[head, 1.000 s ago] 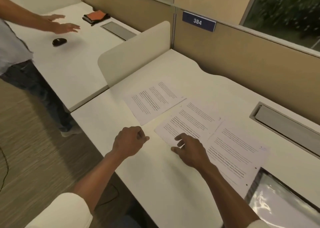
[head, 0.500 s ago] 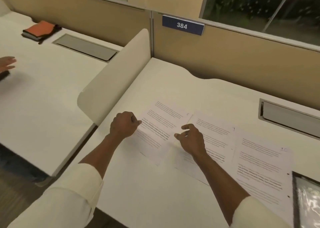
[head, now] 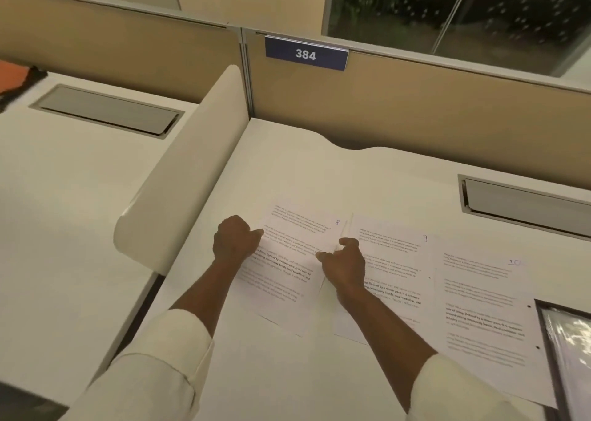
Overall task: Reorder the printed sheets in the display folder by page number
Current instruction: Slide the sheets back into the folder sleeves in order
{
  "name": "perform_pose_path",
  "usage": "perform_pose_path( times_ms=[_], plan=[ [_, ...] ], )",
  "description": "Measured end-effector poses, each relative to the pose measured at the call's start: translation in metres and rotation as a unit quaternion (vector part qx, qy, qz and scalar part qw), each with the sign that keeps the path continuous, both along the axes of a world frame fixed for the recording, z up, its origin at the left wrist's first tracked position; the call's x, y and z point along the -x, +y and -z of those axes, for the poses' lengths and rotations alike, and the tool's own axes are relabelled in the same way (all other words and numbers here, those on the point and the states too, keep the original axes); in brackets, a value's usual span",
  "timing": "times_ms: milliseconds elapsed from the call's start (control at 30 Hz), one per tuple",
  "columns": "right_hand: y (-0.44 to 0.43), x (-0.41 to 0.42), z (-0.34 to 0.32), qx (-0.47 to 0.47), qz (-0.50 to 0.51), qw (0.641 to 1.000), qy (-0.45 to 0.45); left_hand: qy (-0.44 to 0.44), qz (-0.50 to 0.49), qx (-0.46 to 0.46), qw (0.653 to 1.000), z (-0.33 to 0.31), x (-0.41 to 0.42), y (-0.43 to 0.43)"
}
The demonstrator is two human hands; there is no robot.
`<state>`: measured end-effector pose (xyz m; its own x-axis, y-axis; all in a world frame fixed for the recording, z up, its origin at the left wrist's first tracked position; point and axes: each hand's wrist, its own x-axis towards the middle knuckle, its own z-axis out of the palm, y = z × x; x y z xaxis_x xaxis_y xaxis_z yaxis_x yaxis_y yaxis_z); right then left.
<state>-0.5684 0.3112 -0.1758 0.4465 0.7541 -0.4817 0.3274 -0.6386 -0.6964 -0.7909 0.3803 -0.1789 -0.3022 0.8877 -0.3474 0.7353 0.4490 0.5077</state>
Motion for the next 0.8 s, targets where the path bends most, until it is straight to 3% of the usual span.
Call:
perform_pose_path(
  times_ms=[167,400,567,700,800],
  plan=[
    [0.001,0.006,0.003,0.013,0.062,0.995,0.083,-0.055,-0.068,0.058,0.994,0.000,-0.002,0.004],
    [-0.001,-0.002,0.006,0.014,0.092,0.986,0.136,-0.219,-0.156,0.124,0.955,0.004,0.006,0.000],
    [-0.018,-0.017,0.003,-0.007,0.053,0.994,0.091,-0.264,-0.145,0.148,0.942,-0.002,0.002,-0.008],
    [-0.037,-0.043,-0.004,-0.040,0.048,0.994,0.089,-0.241,-0.125,0.094,0.958,-0.015,-0.008,-0.023],
    [-0.059,-0.064,-0.015,-0.073,0.038,0.991,0.107,-0.279,-0.081,0.072,0.954,-0.031,-0.023,-0.040]
  ],
)
